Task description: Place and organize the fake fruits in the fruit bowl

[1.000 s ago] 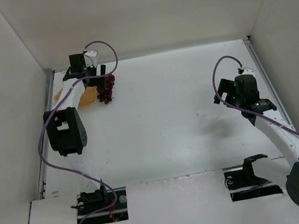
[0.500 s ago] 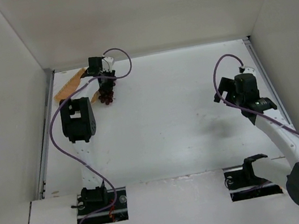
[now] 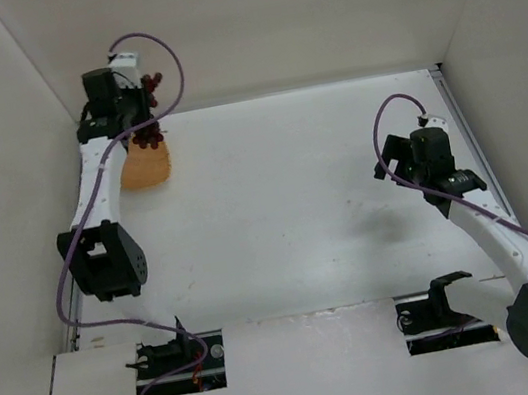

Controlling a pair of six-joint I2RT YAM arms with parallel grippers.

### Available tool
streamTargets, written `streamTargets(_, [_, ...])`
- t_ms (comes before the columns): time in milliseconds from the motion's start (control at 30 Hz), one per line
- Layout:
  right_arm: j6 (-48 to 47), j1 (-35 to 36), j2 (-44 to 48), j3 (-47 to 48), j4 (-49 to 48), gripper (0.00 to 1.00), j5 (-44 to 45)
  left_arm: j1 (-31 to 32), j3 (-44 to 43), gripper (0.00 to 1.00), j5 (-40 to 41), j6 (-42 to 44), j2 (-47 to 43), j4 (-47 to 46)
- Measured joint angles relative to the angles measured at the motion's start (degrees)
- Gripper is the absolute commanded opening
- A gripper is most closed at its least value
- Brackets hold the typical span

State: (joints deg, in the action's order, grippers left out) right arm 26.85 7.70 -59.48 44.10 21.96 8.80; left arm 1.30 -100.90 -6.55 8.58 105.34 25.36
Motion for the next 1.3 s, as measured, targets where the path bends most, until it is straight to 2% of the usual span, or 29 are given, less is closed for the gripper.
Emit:
streamTargets(100, [0.1,0.3,-0.1,0.0,-0.1,1.00,0.0,-4.7,-0.5,0.10,0.2,0.1,-4.0,-2.3])
streamTargets(200, [0.1,0.3,-0.1,0.0,-0.1,1.00,0.0,-7.9,-1.1,0.13,0.9,0.8,-2.0,-4.0])
streamTargets(333, [0.1,0.3,0.3,0.0,0.0,1.00,0.0,-8.0,-0.3,0.29,0.8,1.6,5.5,-4.0])
streamTargets(367, [0.1,0.3,0.6,0.0,-0.1,1.00,0.0,-7.9,0.5,0.36,0.7,1.7,7.3,-3.7])
streamTargets(533, [-0.5,0.2,1.9,0.0,0.0,1.00,0.0,-7.6,1.6,0.96,1.2,2.4,12.0,-1.2])
streamTargets(567, [-0.7,0.2,1.9,0.1,0.2,1.00,0.0,-7.8,1.6,1.00,1.6,2.2,12.0,-1.2])
streamTargets(733, [-2.0,0.2,2.7,0.1,0.6,1.00,0.0,-9.9,1.6,1.00,2.0,2.2,6.5,-1.5])
streamTargets(933, [-2.5,0.0,3.9,0.1,0.5,1.00,0.0,-16.1,5.3,1.00,0.5,3.0,-9.8,-1.3])
streamTargets(1067, [-3.0,-2.1,4.5,0.0,0.5,1.00,-0.2,-21.0,14.6,1.00,-3.8,4.8,-22.0,0.6])
streamTargets(1167, [-3.1,-4.6,5.0,0.0,0.6,1.00,-0.2,-24.3,26.5,1.00,-9.7,4.9,-29.9,2.2])
streamTargets(1300, [-3.1,-7.3,6.7,-0.1,0.5,1.00,-0.3,-29.8,39.8,0.99,-15.7,2.5,-35.5,6.3])
